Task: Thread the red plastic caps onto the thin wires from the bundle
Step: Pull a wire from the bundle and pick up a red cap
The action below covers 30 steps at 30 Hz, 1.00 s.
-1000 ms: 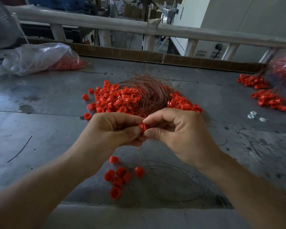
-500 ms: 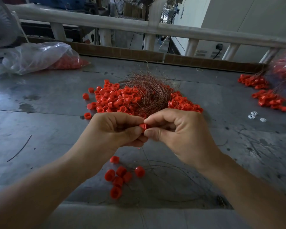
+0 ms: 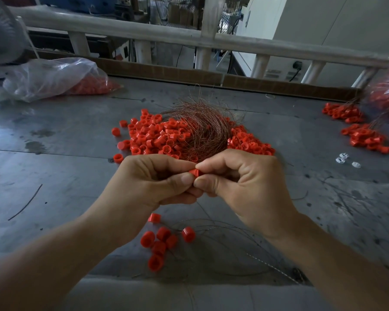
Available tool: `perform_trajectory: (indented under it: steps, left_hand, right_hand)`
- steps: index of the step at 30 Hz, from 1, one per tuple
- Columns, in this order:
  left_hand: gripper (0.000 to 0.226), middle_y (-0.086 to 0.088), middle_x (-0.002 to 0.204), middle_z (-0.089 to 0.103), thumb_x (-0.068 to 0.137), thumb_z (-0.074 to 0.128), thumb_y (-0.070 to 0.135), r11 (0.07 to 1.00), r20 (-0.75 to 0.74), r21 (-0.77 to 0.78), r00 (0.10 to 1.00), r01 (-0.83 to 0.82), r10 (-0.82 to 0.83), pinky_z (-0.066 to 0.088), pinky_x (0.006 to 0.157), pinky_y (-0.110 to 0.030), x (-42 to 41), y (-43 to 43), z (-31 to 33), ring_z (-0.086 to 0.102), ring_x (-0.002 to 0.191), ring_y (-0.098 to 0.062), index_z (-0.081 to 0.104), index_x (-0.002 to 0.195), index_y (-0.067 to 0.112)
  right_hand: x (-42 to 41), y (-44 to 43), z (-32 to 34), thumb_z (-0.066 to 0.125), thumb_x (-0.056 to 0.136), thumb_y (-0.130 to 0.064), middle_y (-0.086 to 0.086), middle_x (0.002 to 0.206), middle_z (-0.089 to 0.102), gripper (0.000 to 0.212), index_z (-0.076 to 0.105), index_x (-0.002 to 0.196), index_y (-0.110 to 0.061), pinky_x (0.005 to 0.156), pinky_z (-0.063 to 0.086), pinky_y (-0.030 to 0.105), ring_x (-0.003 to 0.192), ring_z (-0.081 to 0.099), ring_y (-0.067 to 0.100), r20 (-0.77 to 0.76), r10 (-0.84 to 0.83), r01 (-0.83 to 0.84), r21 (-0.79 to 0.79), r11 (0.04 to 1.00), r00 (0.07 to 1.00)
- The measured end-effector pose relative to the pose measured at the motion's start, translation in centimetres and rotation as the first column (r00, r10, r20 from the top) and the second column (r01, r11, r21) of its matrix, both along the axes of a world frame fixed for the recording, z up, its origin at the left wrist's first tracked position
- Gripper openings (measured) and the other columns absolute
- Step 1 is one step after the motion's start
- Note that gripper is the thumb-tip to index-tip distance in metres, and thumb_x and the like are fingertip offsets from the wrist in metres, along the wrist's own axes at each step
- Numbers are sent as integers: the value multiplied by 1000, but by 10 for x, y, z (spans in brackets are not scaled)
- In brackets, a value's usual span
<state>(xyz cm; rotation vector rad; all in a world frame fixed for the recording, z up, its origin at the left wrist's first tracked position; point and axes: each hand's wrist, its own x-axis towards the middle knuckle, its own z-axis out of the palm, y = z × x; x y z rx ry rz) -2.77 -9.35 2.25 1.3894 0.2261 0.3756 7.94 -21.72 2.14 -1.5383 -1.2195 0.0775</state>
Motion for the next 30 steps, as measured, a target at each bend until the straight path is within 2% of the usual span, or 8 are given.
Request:
perform_trajectory:
  steps: [4,8,11,14,18,23,28,30]
  left_hand:
    - [24,-9,65,71,49,66,19,1000,-12,4,1000,6,-6,52,52,-17,3,0,-1,68,59,-15,76,71,17]
    - [22,-10,64,70,51,64,14,1000,-9,-19,1000,-8,8,52,51,-17,4,0,-2,68,58,-14,76,70,15]
    - [22,-10,64,70,51,64,14,1000,0,-14,1000,13,-13,52,51,-17,5,0,-2,68,57,-15,76,70,15]
    - [19,-9,66,71,54,73,23,996,13,-5,996,89,-89,53,53,-18,4,4,-2,68,60,-15,77,72,17]
    - [45,-10,70,71,44,87,38,981,30,-42,981,190,-189,54,54,-19,0,9,-2,69,63,-16,75,83,18]
    - [58,-15,74,69,49,87,33,967,48,-117,974,227,-223,55,56,-24,0,9,-3,69,65,-24,68,102,18]
    - [60,-12,76,70,52,84,43,972,38,186,987,147,-156,54,57,-25,-4,0,-3,70,66,-26,60,107,43]
    - [62,-14,73,70,51,84,44,972,48,192,988,135,-146,54,55,-25,-5,-2,-4,69,64,-27,58,107,45]
  right_hand:
    - [3,-1,3,72,66,-20,-12,76,67,21,71,84,-7,60,56,20,67,67,5,5,-2,2,-30,1000,1000]
    - [7,-1,6,70,68,-21,-13,75,65,27,68,93,-13,58,54,16,66,65,1,21,46,-45,-49,998,999]
    - [8,1,4,70,67,-23,-13,74,65,22,70,86,-12,59,53,16,66,65,2,3,50,-50,-49,998,999]
    - [8,1,4,70,65,-24,-13,70,65,15,66,80,-24,62,52,15,68,65,3,-68,94,-97,-41,994,993]
    - [11,0,9,68,67,-33,-10,76,62,27,63,93,-31,67,48,13,75,61,2,-30,144,-147,-134,980,989]
    - [10,-3,14,62,77,-26,-9,81,55,19,68,91,-16,68,38,7,77,50,-5,123,197,-156,-285,946,973]
    - [3,-2,13,59,80,-22,-13,80,50,13,64,86,-11,68,40,11,74,49,-1,203,189,-107,-360,927,961]
    - [0,-2,12,60,81,-14,-14,79,48,8,64,85,-8,68,40,11,73,49,-1,218,195,-107,-362,926,956]
